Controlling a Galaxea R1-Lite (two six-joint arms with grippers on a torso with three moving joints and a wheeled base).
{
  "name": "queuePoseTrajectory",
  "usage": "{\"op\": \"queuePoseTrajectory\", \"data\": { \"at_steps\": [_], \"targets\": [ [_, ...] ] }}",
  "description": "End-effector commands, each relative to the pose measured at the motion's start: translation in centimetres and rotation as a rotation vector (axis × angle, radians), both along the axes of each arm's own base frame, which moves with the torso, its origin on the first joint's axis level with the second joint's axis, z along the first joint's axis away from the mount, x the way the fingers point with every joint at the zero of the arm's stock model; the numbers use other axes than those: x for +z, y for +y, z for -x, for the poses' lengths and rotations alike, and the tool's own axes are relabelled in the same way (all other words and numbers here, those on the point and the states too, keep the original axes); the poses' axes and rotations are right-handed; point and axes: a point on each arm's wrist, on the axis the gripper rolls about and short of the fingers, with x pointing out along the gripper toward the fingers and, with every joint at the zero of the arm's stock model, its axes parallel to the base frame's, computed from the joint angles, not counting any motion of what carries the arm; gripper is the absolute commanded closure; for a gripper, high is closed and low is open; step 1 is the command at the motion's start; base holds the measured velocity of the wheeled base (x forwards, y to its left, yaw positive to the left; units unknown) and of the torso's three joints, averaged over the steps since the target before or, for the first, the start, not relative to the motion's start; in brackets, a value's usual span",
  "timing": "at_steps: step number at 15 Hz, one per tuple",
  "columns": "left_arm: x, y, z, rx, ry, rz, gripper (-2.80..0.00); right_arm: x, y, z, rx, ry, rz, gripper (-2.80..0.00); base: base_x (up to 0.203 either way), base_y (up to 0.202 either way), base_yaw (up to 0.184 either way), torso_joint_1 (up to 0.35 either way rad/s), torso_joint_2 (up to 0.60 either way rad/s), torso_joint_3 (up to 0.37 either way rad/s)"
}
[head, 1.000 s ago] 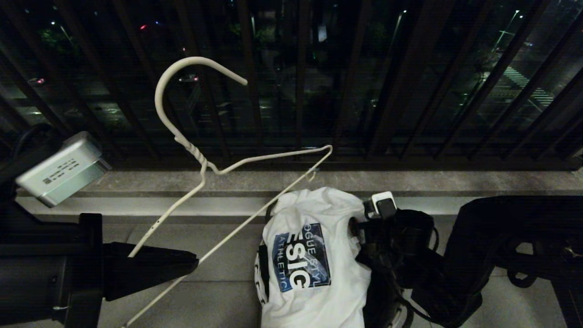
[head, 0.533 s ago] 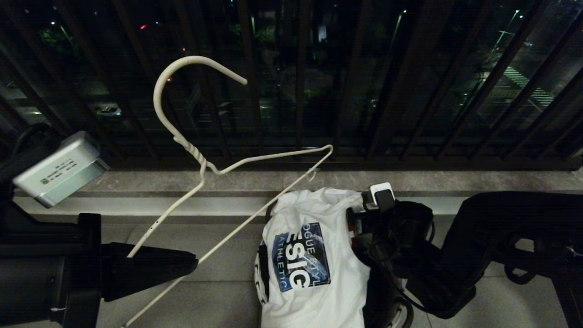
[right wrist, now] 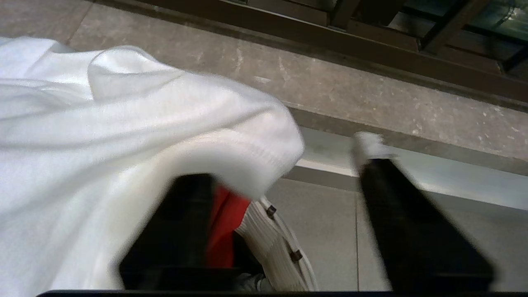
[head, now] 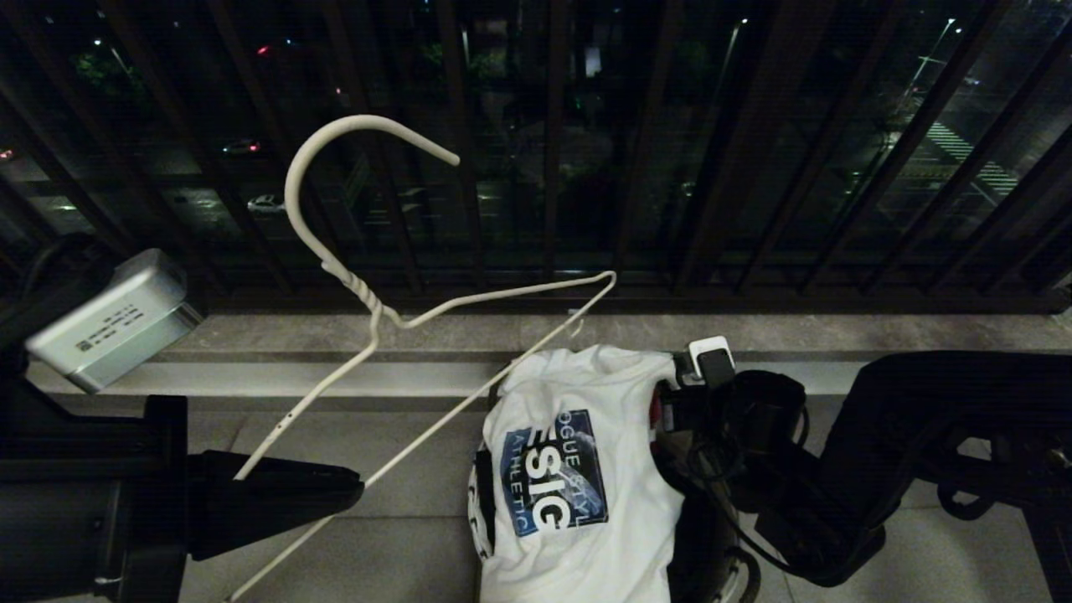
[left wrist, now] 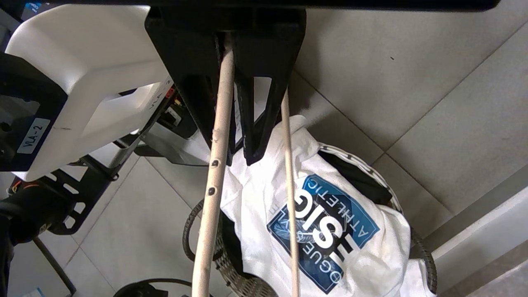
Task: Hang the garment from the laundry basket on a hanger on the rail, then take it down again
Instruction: Pick up clothes from the basket
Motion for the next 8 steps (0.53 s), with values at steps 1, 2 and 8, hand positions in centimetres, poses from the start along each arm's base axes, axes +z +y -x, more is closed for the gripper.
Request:
{"op": "queuePoseTrajectory", "data": {
  "at_steps": [1, 2, 8],
  "targets": [
    [-0.1, 0.0, 0.0, -0.002, 0.004, -0.002, 0.00, 0.3, 0.0, 0.0, -0.002, -0.013, -0.005, 0.00, 0.000, 0.000, 0.000, 0.000, 0.00, 0.000],
    [-0.1, 0.0, 0.0, -0.001, 0.004, -0.002, 0.00, 0.3, 0.0, 0.0, 0.001, -0.014, -0.005, 0.00, 0.000, 0.000, 0.000, 0.000, 0.00, 0.000],
    [0.0, 0.0, 0.0, -0.001, 0.001, 0.000, 0.00, 5.0, 0.5, 2.3, 0.089, -0.112, -0.063, 0.00, 0.000, 0.000, 0.000, 0.000, 0.00, 0.000]
  ]
}}
